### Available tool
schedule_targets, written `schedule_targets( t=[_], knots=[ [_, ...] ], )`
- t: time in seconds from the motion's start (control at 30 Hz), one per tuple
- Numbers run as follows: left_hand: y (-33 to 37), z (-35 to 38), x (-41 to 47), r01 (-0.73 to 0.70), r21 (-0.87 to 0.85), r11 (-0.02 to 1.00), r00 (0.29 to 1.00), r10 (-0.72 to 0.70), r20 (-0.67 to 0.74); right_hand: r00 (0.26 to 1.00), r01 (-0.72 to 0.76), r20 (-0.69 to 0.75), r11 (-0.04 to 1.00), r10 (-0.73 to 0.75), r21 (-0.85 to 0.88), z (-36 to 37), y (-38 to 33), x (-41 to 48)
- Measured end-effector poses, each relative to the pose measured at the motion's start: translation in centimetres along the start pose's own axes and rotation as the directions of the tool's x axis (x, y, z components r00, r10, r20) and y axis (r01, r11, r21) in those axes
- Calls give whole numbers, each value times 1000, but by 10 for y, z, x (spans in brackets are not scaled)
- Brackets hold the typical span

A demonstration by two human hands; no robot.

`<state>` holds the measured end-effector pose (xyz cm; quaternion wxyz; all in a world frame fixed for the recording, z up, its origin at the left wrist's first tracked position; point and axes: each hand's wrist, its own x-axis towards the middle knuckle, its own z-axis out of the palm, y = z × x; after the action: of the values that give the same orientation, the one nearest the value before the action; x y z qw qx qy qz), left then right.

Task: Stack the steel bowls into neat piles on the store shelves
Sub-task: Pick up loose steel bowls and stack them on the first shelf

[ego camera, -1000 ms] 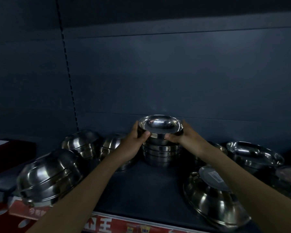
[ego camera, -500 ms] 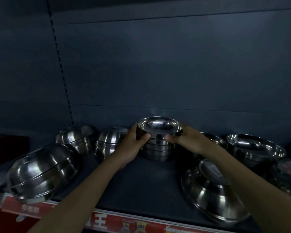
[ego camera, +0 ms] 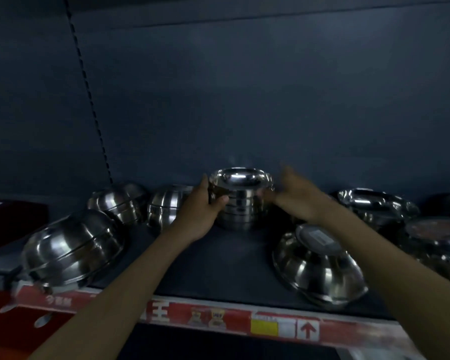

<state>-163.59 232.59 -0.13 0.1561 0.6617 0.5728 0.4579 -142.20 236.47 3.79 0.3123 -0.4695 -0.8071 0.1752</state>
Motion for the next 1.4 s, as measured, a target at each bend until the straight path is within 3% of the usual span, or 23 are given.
schedule_targets(
  t=[0.13, 0.3, 0.47, 0.73, 0.87, 1.17, 1.4],
  knots=[
    [16, 11, -31, -13, -109, 994, 999, 17, 37, 963, -14, -266, 997, 35, 81, -27, -11, -55],
    [20, 39, -60, 39, -171, 984, 979, -3, 204, 884, -116, -438, 985, 163, 130, -39, 12, -118],
    [24, 64, -69, 82, -62, 995, 911, -50, 409, 878, -296, -354, 946, 323, 128, -32, 42, -150],
    [26, 74, -70, 155, -74, 985, 904, -111, 412, 844, -506, -110, 848, 525, 159, -22, 58, -160],
    [23, 77, -76, 160, -179, 971, 920, -81, 383, 841, -509, -105, 842, 530, 179, -20, 61, -162],
    [21, 78, -87, 100, -226, 969, 962, -36, 271, 838, -480, -162, 845, 521, 238, -13, 54, -166],
    [14, 73, -90, 55, -332, 942, 984, 6, 179, 854, -374, -258, 877, 452, 300, -13, 39, -167]
  ],
)
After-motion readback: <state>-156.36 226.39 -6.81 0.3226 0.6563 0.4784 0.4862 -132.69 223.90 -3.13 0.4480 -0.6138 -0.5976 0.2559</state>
